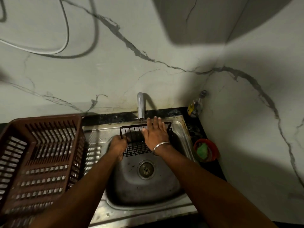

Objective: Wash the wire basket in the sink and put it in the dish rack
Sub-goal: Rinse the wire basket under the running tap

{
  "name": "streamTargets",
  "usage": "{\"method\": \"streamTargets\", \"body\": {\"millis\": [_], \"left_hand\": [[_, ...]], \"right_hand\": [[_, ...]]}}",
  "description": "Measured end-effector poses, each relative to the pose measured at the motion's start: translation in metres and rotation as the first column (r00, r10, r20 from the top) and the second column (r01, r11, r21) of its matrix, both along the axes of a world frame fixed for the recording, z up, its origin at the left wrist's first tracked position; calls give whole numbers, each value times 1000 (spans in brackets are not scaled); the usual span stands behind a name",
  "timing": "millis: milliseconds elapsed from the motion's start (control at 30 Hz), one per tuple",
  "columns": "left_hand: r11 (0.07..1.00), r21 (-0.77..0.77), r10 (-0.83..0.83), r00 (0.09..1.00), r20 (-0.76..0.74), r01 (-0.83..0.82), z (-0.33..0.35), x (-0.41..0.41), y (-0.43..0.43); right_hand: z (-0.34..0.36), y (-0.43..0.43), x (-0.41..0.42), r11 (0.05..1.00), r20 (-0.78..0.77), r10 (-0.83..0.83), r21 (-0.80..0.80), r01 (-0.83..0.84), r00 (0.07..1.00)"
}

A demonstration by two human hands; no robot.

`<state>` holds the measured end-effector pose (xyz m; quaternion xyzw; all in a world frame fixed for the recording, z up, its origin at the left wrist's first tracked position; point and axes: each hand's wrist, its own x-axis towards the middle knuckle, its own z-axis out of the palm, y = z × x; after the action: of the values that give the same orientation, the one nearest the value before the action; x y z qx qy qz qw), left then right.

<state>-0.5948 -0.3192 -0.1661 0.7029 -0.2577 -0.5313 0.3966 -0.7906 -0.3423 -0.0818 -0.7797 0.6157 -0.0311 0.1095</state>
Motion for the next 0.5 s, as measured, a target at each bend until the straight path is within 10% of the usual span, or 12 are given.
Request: {"method": "streamTargets", "body": {"millis": [200,367,500], "left_hand": [[998,-57,22,999,-35,-24,41,-14,9],[995,15,103,995,-12,-103,57,-10,14],[994,6,109,993,-44,-109,42,-1,17]], "right_hand": [[-1,6,17,975,12,208,-86,-206,978],[-5,5,-2,999,-17,-39,-8,39,999],[-8,13,18,981,10,187,-58,-186,982]]}}
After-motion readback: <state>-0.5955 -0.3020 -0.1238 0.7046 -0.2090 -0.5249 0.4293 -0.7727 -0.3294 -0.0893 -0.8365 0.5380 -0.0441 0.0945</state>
